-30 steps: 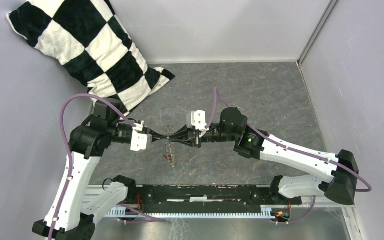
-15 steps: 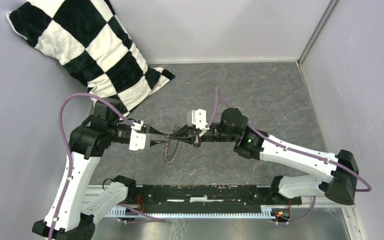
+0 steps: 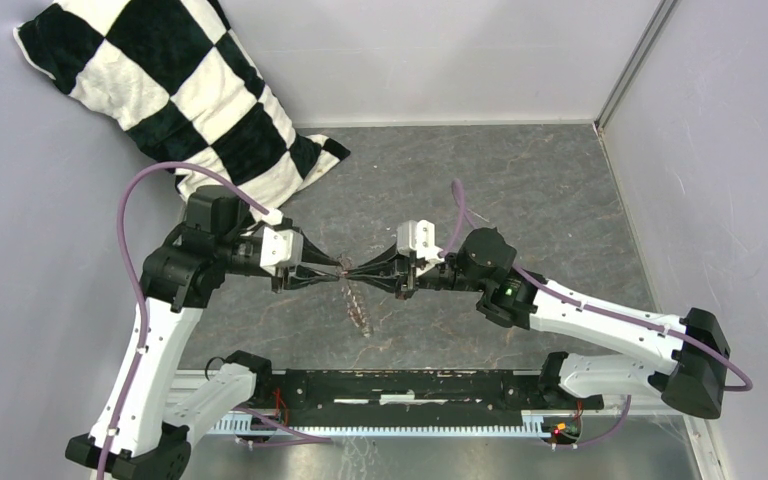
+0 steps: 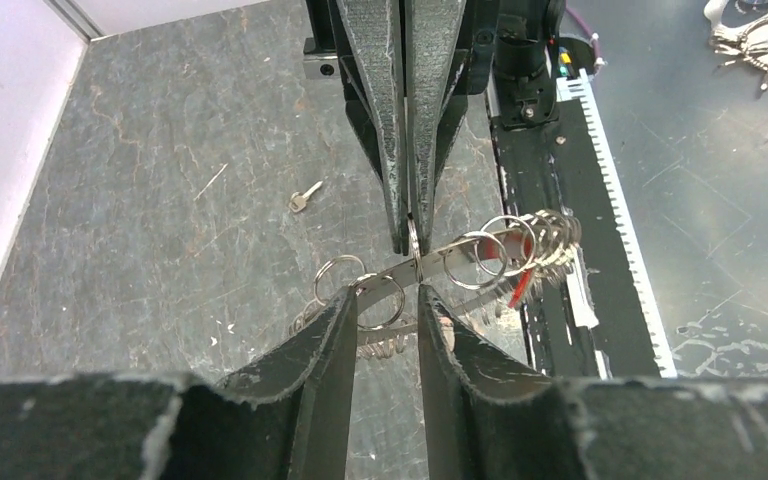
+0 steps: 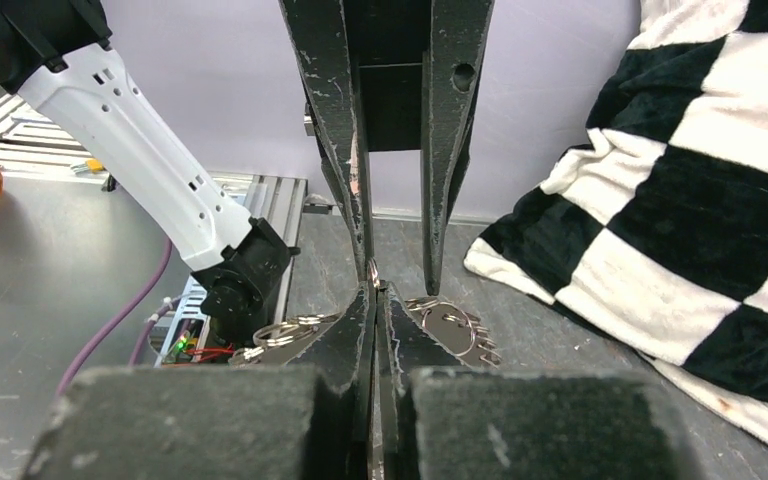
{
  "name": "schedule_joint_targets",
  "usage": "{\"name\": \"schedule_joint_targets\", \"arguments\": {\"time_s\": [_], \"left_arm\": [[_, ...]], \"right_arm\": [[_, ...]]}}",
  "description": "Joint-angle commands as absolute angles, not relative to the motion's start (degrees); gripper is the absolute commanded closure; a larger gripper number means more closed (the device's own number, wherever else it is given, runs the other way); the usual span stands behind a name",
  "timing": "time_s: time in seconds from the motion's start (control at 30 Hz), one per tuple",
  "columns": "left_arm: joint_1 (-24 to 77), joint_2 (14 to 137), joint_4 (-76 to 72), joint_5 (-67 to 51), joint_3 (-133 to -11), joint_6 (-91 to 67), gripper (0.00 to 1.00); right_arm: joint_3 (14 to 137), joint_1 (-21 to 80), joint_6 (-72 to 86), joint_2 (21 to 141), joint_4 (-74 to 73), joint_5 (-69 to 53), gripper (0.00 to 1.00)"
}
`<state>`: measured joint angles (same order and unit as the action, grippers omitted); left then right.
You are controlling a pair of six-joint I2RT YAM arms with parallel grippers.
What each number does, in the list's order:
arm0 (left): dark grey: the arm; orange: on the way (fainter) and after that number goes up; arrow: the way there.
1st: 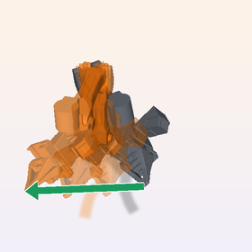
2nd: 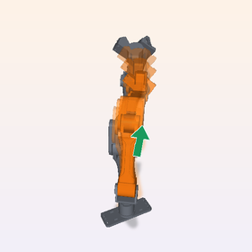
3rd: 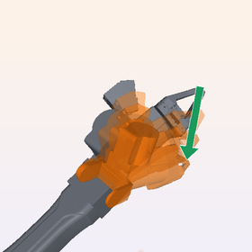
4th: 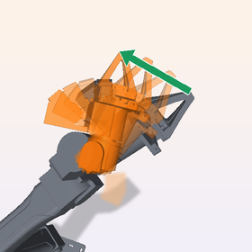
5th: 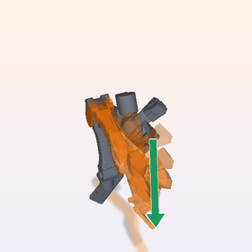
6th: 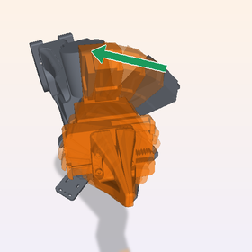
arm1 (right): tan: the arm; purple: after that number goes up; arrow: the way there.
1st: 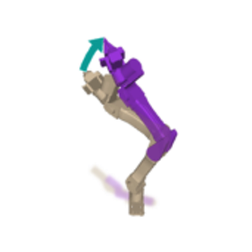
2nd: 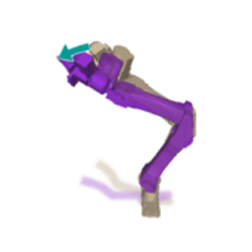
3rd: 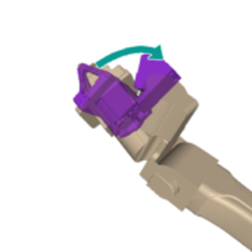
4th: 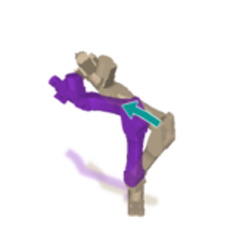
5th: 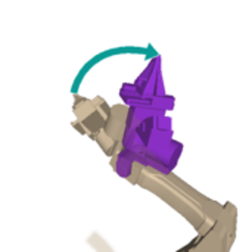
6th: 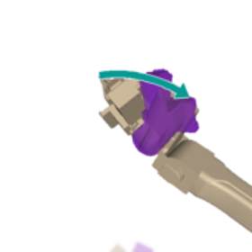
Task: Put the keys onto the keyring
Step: Adjust the keyring.
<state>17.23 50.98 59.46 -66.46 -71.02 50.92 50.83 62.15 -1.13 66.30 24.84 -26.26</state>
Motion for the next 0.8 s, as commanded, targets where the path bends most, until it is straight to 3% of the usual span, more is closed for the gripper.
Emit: {"name": "schedule_joint_targets", "arguments": {"time_s": [0.0,0.47,0.77], "left_arm": [[17.4,50.9,55.9,-69.0,-73.4,41.1,0.66],[17.4,48.1,47.7,-69.0,-70.5,29.9,0.72],[17.4,47.6,46.8,-67.2,-68.9,29.2,0.84]], "right_arm": [[51.4,62.4,-0.1,64.8,31.2,-25.1,0.99],[51.7,62.5,3.3,66.5,33.7,-24.3,0.99],[50.6,62.6,4.4,66.4,35.8,-23.5,0.99]]}}
